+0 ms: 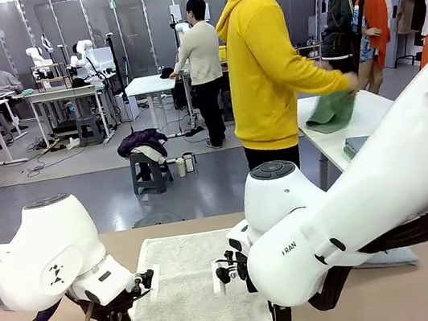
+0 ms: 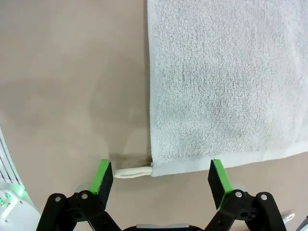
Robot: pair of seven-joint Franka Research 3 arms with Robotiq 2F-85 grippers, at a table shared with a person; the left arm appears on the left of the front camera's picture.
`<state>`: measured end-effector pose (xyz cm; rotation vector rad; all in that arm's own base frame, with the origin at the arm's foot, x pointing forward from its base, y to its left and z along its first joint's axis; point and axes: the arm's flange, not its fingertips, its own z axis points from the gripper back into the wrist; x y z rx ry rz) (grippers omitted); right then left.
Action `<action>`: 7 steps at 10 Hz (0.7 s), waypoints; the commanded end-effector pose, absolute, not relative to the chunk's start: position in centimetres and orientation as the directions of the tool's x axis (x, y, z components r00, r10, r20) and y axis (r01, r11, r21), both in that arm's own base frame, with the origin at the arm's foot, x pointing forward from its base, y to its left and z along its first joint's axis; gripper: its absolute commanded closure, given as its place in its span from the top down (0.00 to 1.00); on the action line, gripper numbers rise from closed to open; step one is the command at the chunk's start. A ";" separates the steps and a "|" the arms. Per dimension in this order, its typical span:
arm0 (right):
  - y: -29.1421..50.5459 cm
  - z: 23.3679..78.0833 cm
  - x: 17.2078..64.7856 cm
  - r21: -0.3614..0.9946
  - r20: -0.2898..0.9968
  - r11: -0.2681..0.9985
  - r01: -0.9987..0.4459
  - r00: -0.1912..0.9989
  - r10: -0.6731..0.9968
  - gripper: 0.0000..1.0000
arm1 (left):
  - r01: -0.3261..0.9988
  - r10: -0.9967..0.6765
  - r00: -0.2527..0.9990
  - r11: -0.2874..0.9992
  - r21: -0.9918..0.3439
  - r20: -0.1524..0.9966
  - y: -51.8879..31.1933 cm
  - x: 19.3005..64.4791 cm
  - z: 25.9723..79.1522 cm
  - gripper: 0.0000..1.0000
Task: Fold the towels and place them in the basket.
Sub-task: When a person lays out a Towel with hook on the table, fold it in half twice.
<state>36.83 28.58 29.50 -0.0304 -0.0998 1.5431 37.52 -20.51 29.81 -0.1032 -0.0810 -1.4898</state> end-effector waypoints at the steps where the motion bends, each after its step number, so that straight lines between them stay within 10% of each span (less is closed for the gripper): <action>1: 28.3 29.1 37.8 -0.081 0.070 0.030 -0.996 0.025 0.997 1.00 | 0.997 -0.988 0.080 0.078 -0.020 0.129 -20.7 38.0 29.3 0.96; 3: 28.2 28.8 38.1 -0.064 0.062 0.040 -0.997 0.036 0.997 1.00 | 0.997 -0.989 0.082 0.080 -0.023 0.126 -20.7 37.9 29.1 0.90; 4: 28.1 28.7 38.3 -0.049 0.078 0.043 -0.998 0.039 0.996 0.92 | 0.997 -0.989 0.083 0.081 -0.020 0.125 -20.6 37.8 29.1 0.69; 5: 28.0 28.6 38.4 -0.045 0.089 0.045 -0.998 0.041 0.995 0.72 | 0.996 -0.989 0.089 0.088 -0.016 0.120 -20.5 37.8 29.1 0.54; 6: 27.8 28.7 38.3 -0.042 0.102 0.046 -0.998 0.041 0.994 0.42 | 0.996 -0.989 0.092 0.091 -0.013 0.119 -20.5 37.7 29.0 0.09; 7: 27.7 28.7 38.3 -0.036 0.107 0.043 -0.998 0.039 0.994 0.12 | 0.996 -0.989 0.092 0.091 -0.010 0.118 -20.6 37.6 29.1 0.00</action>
